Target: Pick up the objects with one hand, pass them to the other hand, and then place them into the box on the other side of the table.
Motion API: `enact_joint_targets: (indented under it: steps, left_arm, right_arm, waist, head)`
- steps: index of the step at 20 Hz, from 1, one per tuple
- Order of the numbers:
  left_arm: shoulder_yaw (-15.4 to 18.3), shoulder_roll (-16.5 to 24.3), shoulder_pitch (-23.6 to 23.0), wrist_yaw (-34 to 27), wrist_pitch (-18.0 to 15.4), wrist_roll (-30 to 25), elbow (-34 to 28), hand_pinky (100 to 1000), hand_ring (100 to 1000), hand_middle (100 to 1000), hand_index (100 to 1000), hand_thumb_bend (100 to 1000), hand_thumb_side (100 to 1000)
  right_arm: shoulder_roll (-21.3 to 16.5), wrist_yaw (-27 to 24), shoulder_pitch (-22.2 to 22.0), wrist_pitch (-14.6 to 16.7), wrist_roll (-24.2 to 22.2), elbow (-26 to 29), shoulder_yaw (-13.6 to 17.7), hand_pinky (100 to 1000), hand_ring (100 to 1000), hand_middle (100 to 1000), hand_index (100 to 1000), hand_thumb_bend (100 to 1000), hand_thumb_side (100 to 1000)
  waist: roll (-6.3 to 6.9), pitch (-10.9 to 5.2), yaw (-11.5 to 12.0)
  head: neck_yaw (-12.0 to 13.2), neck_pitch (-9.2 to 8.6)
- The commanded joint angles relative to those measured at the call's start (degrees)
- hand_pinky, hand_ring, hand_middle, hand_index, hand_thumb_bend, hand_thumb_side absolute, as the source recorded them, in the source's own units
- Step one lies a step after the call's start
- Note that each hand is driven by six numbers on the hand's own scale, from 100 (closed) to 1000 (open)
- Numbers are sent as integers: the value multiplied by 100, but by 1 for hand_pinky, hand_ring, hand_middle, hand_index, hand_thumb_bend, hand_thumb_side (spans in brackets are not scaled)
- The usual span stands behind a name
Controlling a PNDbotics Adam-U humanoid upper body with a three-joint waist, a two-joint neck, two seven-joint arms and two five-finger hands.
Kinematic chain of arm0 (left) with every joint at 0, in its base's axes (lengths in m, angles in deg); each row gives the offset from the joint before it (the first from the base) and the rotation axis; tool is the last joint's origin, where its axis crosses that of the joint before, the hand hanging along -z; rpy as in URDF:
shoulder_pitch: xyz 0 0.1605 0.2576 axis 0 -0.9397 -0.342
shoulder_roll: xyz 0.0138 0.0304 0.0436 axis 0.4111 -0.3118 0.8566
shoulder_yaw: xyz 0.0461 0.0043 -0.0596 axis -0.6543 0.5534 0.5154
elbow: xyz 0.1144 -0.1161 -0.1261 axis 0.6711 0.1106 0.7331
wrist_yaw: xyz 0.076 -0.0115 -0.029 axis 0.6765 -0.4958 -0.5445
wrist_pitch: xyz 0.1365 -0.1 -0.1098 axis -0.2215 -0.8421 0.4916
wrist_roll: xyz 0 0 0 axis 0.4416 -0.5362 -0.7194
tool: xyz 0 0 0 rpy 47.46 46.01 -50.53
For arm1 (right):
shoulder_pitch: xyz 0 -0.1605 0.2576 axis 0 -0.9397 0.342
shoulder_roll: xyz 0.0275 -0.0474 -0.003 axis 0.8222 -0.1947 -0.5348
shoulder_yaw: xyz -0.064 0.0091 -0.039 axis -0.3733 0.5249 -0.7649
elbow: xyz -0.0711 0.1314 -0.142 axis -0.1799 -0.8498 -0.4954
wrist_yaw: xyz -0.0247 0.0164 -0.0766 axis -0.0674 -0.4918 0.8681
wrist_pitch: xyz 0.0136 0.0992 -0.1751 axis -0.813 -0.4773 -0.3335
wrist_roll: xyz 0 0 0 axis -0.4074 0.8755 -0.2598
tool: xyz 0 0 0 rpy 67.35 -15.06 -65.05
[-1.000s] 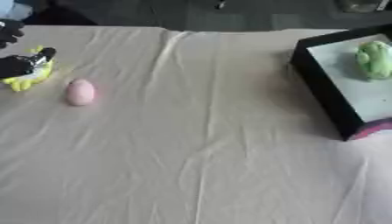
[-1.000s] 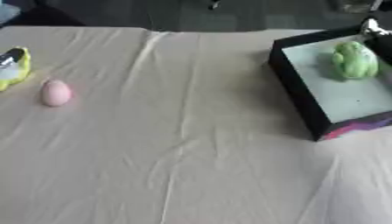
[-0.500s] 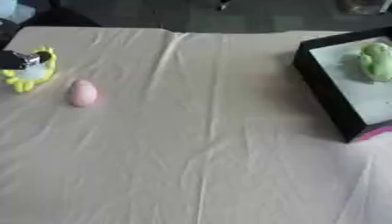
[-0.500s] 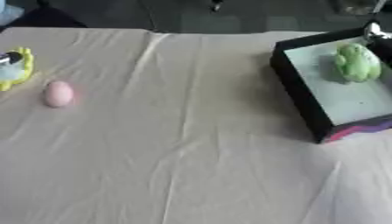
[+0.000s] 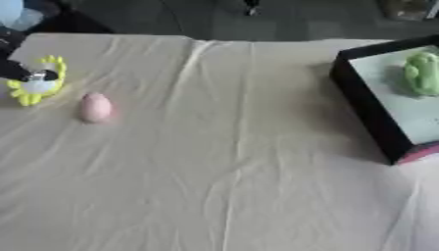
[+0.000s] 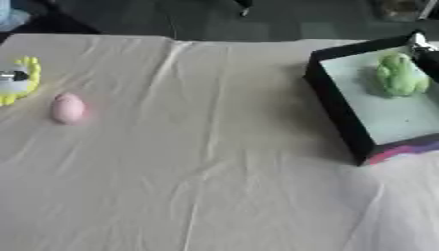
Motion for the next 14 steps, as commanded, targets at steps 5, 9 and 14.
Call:
enact_joint_targets:
  steps: [5,9,14]
  left_arm:
    - [201,133,193,694,197,127,435,838,835,776,869,765,288]
    - [264,113,162,910,366,371,666,835,834,777,863,748,273]
    - [291,83,137,893,392,442,823,835,833,774,854,723,292]
  right_arm:
    - [-66,34,98,21,-43,73,-4,999,943,911,936,100,645]
    - [-65,36,64,23,-47,65,-6,999,942,909,935,100,647]
    - [-59,30,60,30,-51,68,-14,999,940,908,934,100,648]
  waist:
    - [-28,-66,-24]
    - [-26,-55,-39]
    - [-33,-39,-43]
  head:
    - [114,-79]
    - [254,-80]
    - [354,-97]
